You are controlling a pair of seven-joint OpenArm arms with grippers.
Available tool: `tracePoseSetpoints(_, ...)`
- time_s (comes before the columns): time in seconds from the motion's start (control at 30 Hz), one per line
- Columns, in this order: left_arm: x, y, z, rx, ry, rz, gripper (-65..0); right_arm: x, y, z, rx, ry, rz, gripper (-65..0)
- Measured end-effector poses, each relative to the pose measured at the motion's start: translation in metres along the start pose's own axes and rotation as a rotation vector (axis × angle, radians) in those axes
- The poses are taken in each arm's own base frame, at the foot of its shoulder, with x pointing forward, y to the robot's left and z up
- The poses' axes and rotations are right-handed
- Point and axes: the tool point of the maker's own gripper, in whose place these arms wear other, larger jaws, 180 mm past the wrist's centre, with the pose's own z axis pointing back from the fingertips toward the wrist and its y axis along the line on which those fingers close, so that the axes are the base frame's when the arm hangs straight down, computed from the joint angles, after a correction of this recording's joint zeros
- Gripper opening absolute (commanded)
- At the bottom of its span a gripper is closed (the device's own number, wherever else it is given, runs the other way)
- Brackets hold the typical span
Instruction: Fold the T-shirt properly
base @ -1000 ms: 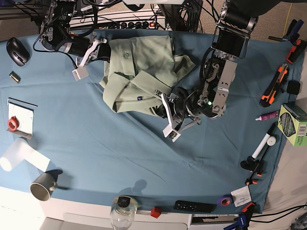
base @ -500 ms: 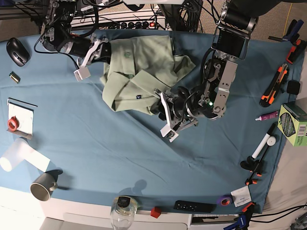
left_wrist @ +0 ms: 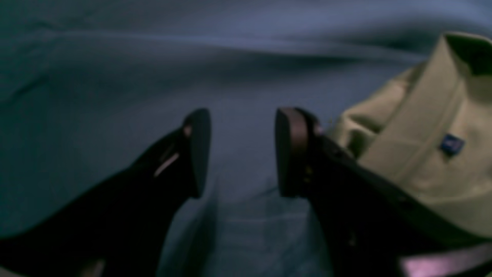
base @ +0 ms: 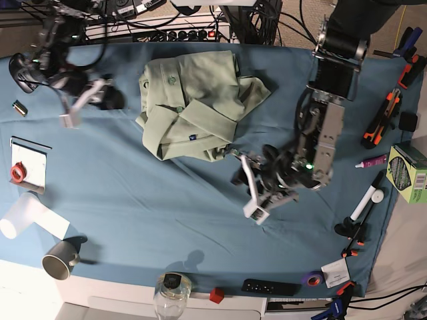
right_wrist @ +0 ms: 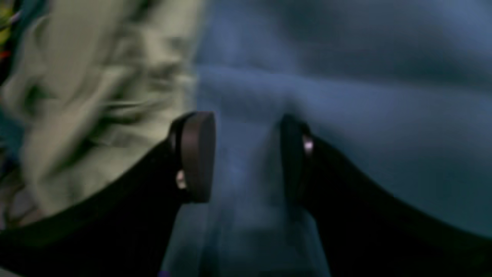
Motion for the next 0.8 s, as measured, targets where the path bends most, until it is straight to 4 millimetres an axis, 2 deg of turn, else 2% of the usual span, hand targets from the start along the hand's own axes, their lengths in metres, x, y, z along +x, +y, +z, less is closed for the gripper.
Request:
tracePoseSetpoints(0.13,-0.004,0.023,0.016,0.004,-0.007,0.091,-37.9,0.010,-0.030,0.028,-0.082,-0.027,-0.008,-36.5)
tracePoseSetpoints(0.2,-0.004,0.026,0.026,-0.036,-0.028,0.115,-41.9,0.016,-0.035,0.041,-0.077,-0.056,-0.030,-37.1)
tracePoseSetpoints(0.37,-0.004,0.006,0.066,-0.227,-0.138,0.115,-64.7,0.047,-0.014,0.063,0.083,-0.254,-0.073,-62.0)
tracePoseSetpoints(0.43,-0.016,-0.006,0.087,-0.293,-0.165,0.082,-65.0,0.051,0.001,0.070,0.173,-0.318,-0.102,-64.2)
tracePoseSetpoints(0.5,-0.038,-0.017,0.105,-0.329,-0.168,0.080,-65.0,0.040,0.008,0.073,0.206,-0.322,-0.129,-64.2)
tracePoseSetpoints(0.6,-0.077,-0.026,0.129,-0.310,-0.143,0.139,-65.0,0.009,0.014,0.071,0.188,-0.250,-0.153,-64.2)
tracePoseSetpoints(0.7,-0.102,-0.032,0.155,-0.281,-0.158,0.210,-65.0,-0.009,0.024,0.074,0.191,-0.223,-0.170,-64.2)
tracePoseSetpoints(0.8,-0.147,-0.033,0.176,-0.219,-0.091,0.301,-65.0,-0.031,0.026,0.077,0.185,-0.183,-0.207,-64.2)
